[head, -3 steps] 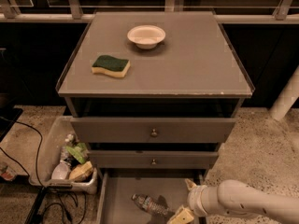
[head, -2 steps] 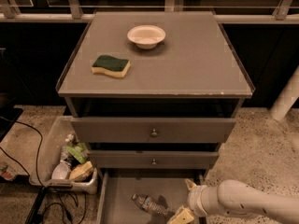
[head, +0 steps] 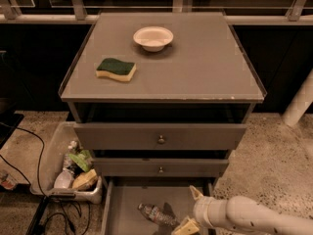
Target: Pick water bottle from bottom drawer and place on counter
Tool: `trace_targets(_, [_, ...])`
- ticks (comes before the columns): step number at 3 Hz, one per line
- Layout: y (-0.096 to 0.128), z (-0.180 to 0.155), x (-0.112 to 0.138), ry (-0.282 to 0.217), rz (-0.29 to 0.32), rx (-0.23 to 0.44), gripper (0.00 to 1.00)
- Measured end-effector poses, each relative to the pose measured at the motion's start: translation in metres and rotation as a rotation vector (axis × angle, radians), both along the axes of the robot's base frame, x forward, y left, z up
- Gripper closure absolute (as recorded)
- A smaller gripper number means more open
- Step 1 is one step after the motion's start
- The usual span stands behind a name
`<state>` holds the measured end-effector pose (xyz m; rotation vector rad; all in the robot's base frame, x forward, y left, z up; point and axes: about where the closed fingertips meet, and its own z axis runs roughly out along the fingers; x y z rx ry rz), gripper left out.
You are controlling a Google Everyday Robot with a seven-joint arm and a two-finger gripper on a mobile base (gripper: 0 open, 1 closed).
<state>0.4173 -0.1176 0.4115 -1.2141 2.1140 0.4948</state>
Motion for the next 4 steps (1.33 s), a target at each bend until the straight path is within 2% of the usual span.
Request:
trace_targets(1, [0.011,-0.042,0.019,-0.096,0.024,0.041,0.0])
trace_targets(2, [0.029,-0.092,0.026,-0.129,0.059,0.092,0.0])
trace_targets(3, [0.049,-0.133,0.025,-0.117,0.105,0.125,0.0])
trace_targets(4, [0.065,-0.165,0.016,-0.089,0.146,0.117,0.0])
